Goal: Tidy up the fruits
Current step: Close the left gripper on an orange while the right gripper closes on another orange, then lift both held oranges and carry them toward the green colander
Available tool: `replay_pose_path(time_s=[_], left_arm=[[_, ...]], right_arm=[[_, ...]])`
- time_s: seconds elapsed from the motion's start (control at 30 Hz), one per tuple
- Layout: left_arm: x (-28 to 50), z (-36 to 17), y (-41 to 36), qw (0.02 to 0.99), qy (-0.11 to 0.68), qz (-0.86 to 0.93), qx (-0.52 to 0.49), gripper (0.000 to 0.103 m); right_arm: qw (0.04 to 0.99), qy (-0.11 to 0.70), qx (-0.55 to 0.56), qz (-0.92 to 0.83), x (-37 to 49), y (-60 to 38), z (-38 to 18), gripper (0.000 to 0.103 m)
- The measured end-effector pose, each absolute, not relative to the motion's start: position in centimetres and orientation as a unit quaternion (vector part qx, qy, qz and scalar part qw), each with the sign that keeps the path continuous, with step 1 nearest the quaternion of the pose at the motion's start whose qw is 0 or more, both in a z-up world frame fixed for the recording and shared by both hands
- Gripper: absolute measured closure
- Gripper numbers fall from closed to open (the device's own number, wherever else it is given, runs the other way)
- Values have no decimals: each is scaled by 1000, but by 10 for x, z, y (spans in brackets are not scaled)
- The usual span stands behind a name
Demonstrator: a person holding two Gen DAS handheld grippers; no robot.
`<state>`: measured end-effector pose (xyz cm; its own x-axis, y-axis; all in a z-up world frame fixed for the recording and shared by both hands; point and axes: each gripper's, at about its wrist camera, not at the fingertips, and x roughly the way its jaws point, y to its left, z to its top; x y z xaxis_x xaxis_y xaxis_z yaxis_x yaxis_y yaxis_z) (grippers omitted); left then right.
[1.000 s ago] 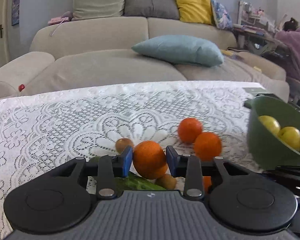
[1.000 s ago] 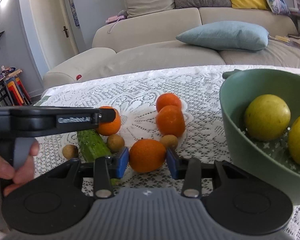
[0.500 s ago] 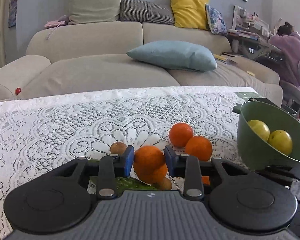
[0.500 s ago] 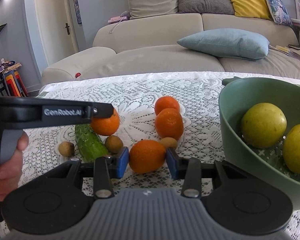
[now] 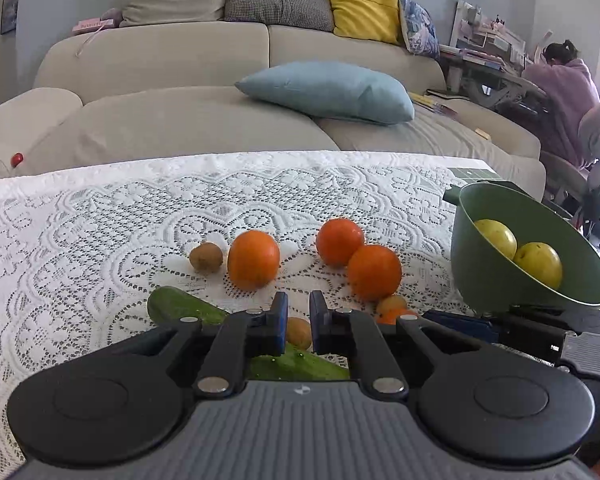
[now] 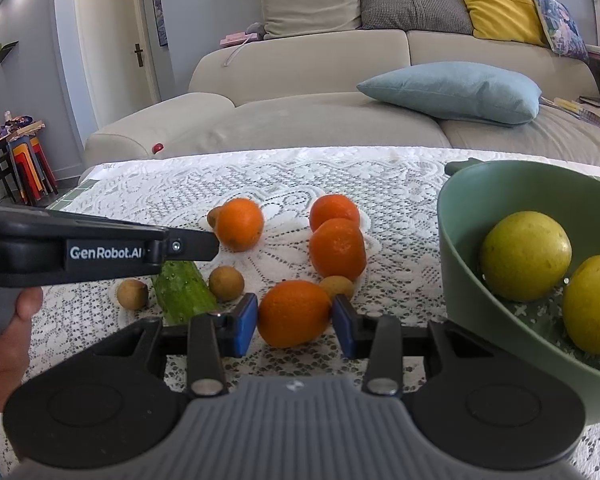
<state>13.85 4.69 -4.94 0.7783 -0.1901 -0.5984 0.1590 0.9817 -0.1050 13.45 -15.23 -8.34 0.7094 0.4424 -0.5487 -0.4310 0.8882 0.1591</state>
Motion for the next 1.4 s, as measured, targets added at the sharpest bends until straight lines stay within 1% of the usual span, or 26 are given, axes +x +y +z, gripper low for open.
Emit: replay_pose_path(time_s=[0.17, 0.23, 0.3, 0.37, 0.43, 0.47, 0.57, 0.6, 0.63, 0.8, 0.83, 0.9, 1.0, 1.17, 1.2, 1.23, 1.3, 1.4], left_arm=[[138, -52, 49, 942, 322, -95, -23, 90], [139, -53, 50, 942, 323, -93, -24, 85], [140, -53, 50, 942, 322, -89, -25, 83], [143, -54, 50, 943, 321, -86, -25, 78], [147, -54, 50, 943, 320, -85, -19, 70], [149, -55, 50, 943, 321, -84, -15, 68], [155, -56, 50, 944, 320, -78, -6, 63], [158, -56, 51, 945, 319, -74, -6, 58], [161, -56, 52, 945, 318, -70, -7, 55], [176, -57, 51, 945, 320, -61, 10, 54], [179, -57, 50, 946, 320, -58, 16, 54], [184, -60, 48, 946, 319, -57, 25, 54], [187, -63, 44, 948, 313, -45, 42, 50], [196, -69, 36, 949, 304, -21, 76, 50], [197, -71, 35, 949, 305, -14, 84, 51], [198, -73, 33, 948, 304, -9, 92, 56], [198, -76, 32, 948, 302, -1, 104, 59], [196, -74, 34, 949, 299, -3, 95, 60]], right_arm=[[929, 292, 0, 228, 133, -153, -80, 66], [929, 291, -5, 227, 133, -153, -79, 66], [930, 290, -12, 226, 132, -152, -79, 66], [929, 291, -16, 227, 132, -151, -79, 66], [927, 298, -19, 229, 132, -151, -80, 64], [925, 301, -20, 231, 132, -151, -80, 63], [922, 311, -25, 230, 131, -150, -83, 55], [920, 316, -25, 230, 131, -150, -84, 51], [917, 323, -21, 232, 132, -150, -85, 50], [905, 351, 1, 241, 139, -151, -93, 52], [904, 353, 4, 243, 139, -150, -94, 55], [902, 356, 3, 245, 141, -148, -95, 56], [902, 357, 4, 244, 142, -146, -96, 56], [902, 356, 5, 246, 143, -146, -95, 60], [902, 356, 6, 246, 144, -146, -95, 60], [901, 356, 7, 247, 143, -147, -95, 60], [901, 356, 8, 247, 143, -148, -95, 60], [902, 355, 8, 247, 143, -149, -95, 60]])
